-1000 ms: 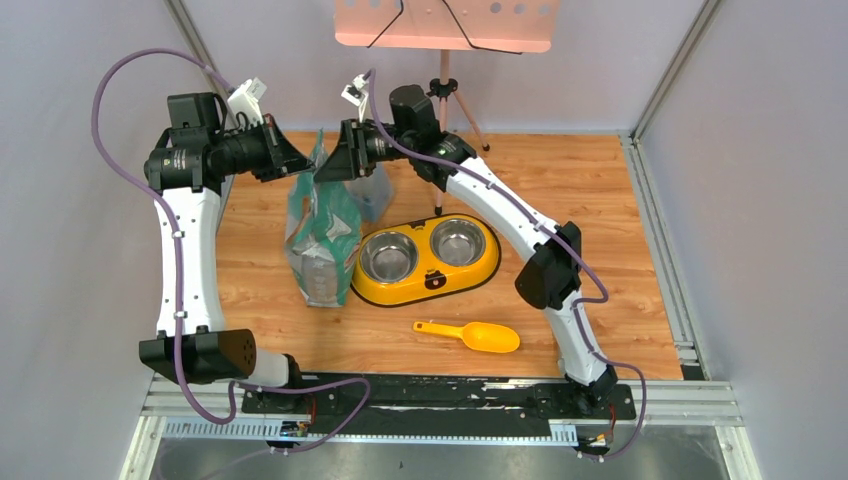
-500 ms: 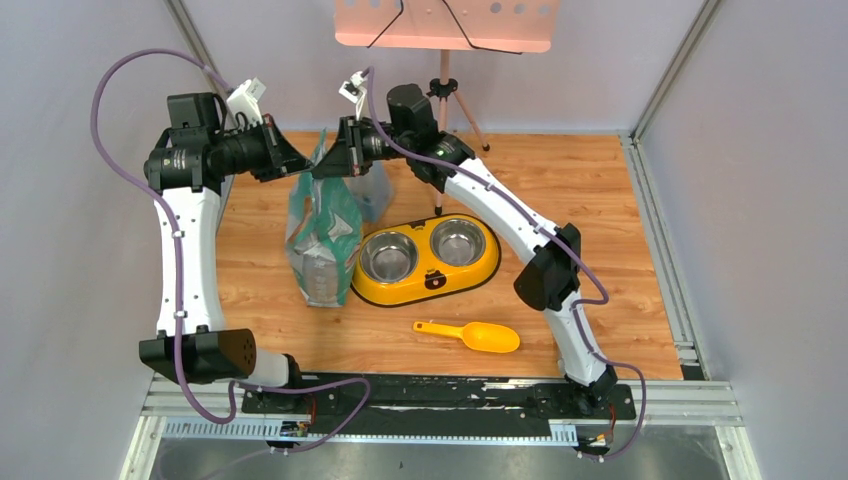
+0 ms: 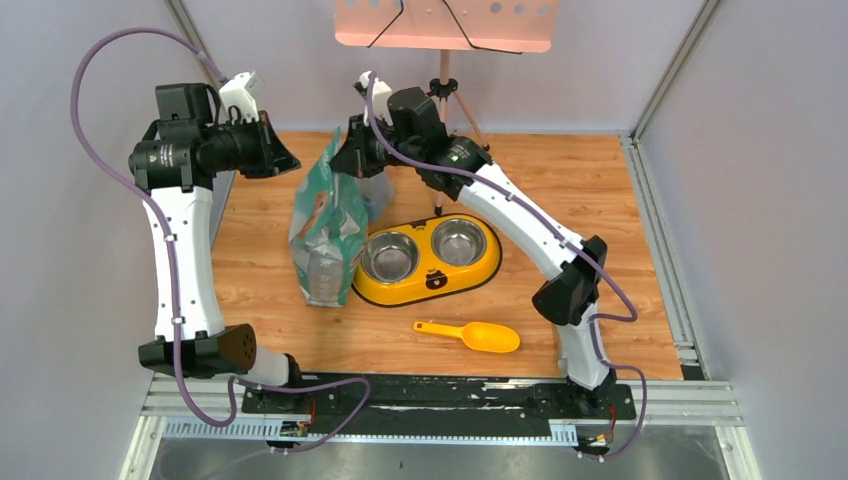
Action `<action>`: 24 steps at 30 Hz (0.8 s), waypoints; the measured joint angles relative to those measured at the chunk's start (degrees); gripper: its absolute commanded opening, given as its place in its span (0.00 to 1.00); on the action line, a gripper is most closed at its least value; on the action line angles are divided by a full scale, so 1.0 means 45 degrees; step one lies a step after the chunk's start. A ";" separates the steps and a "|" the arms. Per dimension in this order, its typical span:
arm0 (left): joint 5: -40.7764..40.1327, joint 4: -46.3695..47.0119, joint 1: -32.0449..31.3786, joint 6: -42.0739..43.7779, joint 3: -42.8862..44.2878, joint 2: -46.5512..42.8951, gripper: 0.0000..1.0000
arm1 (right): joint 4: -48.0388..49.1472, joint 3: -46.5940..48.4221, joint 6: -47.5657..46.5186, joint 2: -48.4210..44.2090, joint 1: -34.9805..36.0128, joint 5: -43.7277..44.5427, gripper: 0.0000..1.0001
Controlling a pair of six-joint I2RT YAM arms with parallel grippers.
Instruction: Serve the pet food
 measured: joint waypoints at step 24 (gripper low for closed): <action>0.2399 0.0855 -0.0923 -0.1739 0.0515 0.2254 0.72 | -0.0782 -0.1336 -0.2385 -0.1365 -0.0364 0.0612 0.00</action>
